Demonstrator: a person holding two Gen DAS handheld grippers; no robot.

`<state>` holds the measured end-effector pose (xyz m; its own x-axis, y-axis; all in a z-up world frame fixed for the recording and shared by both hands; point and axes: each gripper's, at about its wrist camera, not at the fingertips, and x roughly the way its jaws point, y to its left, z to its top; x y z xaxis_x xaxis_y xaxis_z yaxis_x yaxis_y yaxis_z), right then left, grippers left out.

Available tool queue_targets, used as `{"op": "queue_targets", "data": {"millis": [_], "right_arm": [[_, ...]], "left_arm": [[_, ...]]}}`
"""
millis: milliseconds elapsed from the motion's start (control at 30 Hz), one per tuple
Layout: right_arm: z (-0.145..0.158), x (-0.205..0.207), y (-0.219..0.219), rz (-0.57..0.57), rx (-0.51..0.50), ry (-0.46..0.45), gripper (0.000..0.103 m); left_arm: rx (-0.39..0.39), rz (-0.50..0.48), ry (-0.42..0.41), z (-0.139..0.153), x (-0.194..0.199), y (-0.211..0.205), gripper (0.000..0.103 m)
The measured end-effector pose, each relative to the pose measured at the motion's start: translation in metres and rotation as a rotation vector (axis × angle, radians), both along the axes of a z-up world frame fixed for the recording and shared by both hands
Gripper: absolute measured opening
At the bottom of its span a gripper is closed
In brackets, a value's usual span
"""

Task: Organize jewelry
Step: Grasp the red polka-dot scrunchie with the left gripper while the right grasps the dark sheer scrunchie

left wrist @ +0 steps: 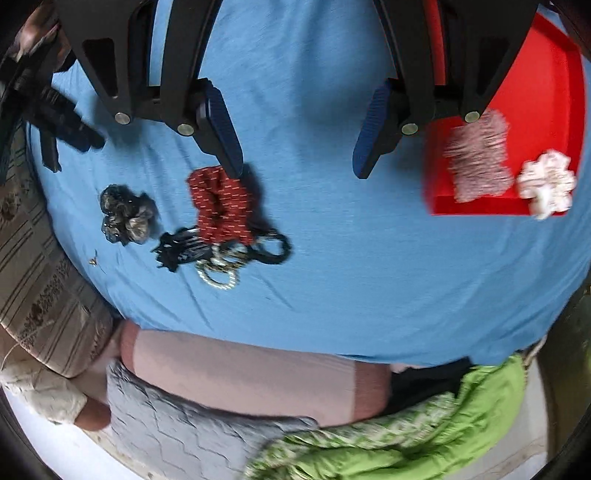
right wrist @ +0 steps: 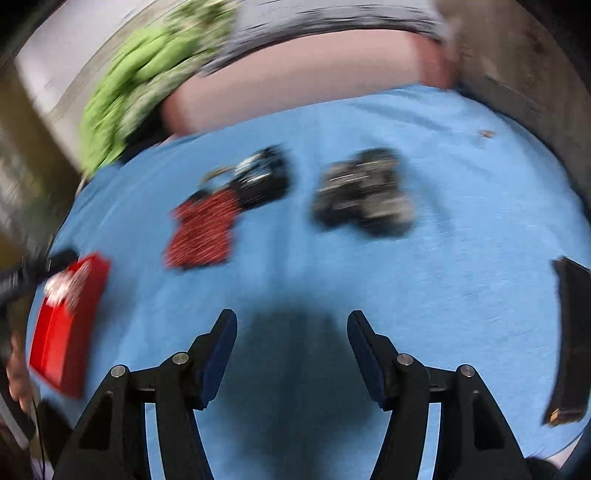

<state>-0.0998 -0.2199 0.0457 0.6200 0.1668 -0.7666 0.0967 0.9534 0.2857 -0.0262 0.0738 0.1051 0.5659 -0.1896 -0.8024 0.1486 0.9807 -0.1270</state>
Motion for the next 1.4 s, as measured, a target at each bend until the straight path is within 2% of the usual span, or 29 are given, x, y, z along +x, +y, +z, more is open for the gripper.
{"op": "queue_targets", "data": {"millis": [233, 467, 700, 800, 867, 900, 933, 967, 1000, 1067, 1100, 1167, 1400], "right_arm": [[0.003, 0.038, -0.056, -0.113, 0.069, -0.074, 0.074], [-0.001, 0.079, -0.051, -0.086, 0.045, -0.101, 0.075], [-0.020, 0.094, -0.049, -0.070, 0.032, -0.089, 0.075], [-0.024, 0.098, -0.048, -0.056, 0.037, -0.084, 0.075], [-0.026, 0.099, -0.048, -0.047, 0.047, -0.080, 0.062], [-0.027, 0.099, -0.049, -0.042, 0.055, -0.075, 0.050], [-0.028, 0.100, -0.049, -0.042, 0.060, -0.073, 0.044], [-0.028, 0.099, -0.050, -0.045, 0.063, -0.074, 0.041], [-0.028, 0.099, -0.051, -0.045, 0.069, -0.074, 0.033], [-0.027, 0.097, -0.052, -0.049, 0.078, -0.080, 0.029], [-0.026, 0.095, -0.052, -0.051, 0.078, -0.082, 0.021], [-0.024, 0.091, -0.052, -0.053, 0.075, -0.089, 0.016], [-0.017, 0.071, -0.045, -0.063, 0.059, -0.090, 0.010]], "left_arm": [[-0.010, -0.029, 0.063, -0.031, 0.037, -0.038, 0.061], [0.018, -0.048, 0.097, -0.056, 0.063, -0.062, 0.061], [0.003, -0.048, 0.142, -0.078, 0.080, -0.069, 0.061], [0.005, -0.045, 0.132, -0.080, 0.081, -0.071, 0.061], [0.009, -0.054, 0.134, -0.080, 0.080, -0.074, 0.059], [0.007, -0.055, 0.135, -0.080, 0.079, -0.075, 0.048], [-0.004, -0.061, 0.141, -0.080, 0.078, -0.075, 0.038], [-0.012, -0.068, 0.158, -0.079, 0.077, -0.075, 0.017], [-0.017, -0.071, 0.171, -0.080, 0.078, -0.077, 0.009], [-0.030, -0.066, 0.169, -0.076, 0.073, -0.076, 0.009], [-0.023, -0.064, 0.163, -0.073, 0.070, -0.076, 0.008], [-0.019, -0.068, 0.147, -0.064, 0.062, -0.076, 0.008], [-0.037, -0.088, 0.100, -0.034, 0.024, -0.066, 0.008]]}}
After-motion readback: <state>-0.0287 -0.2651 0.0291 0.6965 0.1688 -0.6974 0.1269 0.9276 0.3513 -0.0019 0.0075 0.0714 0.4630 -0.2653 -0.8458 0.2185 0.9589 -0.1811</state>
